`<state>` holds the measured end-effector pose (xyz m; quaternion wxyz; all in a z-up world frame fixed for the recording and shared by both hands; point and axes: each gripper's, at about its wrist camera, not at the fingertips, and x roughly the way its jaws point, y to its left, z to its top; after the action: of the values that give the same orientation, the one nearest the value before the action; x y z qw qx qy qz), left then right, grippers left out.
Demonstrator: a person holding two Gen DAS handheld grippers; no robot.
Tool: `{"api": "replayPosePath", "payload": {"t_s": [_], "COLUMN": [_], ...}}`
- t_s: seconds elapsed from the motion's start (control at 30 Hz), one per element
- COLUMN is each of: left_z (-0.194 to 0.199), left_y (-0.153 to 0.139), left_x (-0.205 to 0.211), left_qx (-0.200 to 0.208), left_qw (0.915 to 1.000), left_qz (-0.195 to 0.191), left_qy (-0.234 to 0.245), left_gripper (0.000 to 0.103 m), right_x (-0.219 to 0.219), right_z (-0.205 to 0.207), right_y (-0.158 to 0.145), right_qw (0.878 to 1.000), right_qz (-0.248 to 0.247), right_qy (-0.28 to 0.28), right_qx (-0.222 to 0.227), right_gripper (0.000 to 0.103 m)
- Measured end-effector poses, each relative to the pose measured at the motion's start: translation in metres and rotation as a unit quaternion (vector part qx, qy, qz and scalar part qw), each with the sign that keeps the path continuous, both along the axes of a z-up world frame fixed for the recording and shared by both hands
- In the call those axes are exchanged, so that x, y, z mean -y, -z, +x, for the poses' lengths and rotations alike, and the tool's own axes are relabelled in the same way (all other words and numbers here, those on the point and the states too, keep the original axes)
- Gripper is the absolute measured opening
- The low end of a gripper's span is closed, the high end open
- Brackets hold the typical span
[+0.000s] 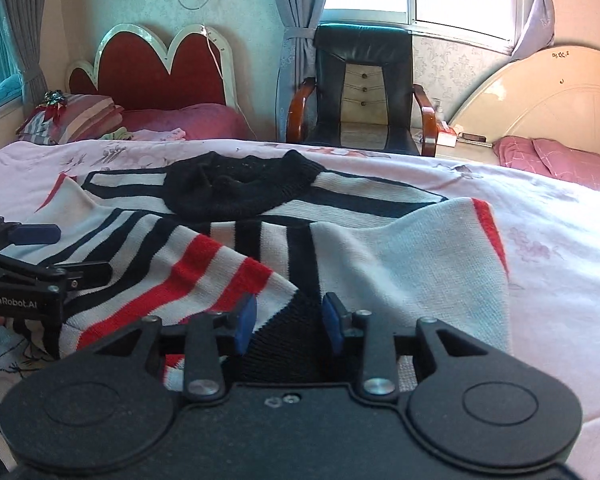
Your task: Fold small clothes
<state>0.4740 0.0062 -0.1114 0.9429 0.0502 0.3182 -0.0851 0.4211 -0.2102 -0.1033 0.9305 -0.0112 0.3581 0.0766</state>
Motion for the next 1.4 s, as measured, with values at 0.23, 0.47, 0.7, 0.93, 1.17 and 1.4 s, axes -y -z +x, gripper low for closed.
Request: {"api": "replayPosePath", "payload": {"t_s": [0.23,0.47,0.7,0.93,1.17,1.4], "left_z": [-0.013,-0.052,-0.074,-0.068,-0.060,-0.063], "left_y": [-0.014,-0.012,0.003,-0.010,0.001,0.001], "left_x": [-0.002,0.010,-0.042,-0.033,-0.035,-0.035], "left_qx": [0.012,0.002,-0.013,-0.017,-0.037,-0.038], "left_qw": [0.9998,0.9999,0.9992,0.9991,0.9989,0.9992], "left_qz": [-0.006,-0.010,-0.030,-0.020,-0.009,-0.001], "left_qy": [-0.012,0.000,-0.023,-0.032,-0.026,-0.014], "left_gripper": [0.099,0.099,0.098,0.098,0.099,0.099], "right_x": [-0.009,-0.045,0.016,0.012,-0.001,-0.003], "right_z": [-0.012,-0.038,-0.045,-0.042,-0.033,-0.035], "right_y": [-0.014,-0.009,-0.005,-0.012,-0.002,0.000], "right_qw": [1.000,0.999,0.998,0.997,0.996,0.995], "right_qz": [0.004,-0.012,-0.019,-0.019,-0.029,-0.039], "right_qy": [0.007,-0.041,0.063,0.071,0.070,0.076], "right_qx": [0.003,-0.004,-0.024,-0.038,-0.044,-0.046], "right_gripper": [0.036,0.037,0.040,0.041,0.043,0.047]}}
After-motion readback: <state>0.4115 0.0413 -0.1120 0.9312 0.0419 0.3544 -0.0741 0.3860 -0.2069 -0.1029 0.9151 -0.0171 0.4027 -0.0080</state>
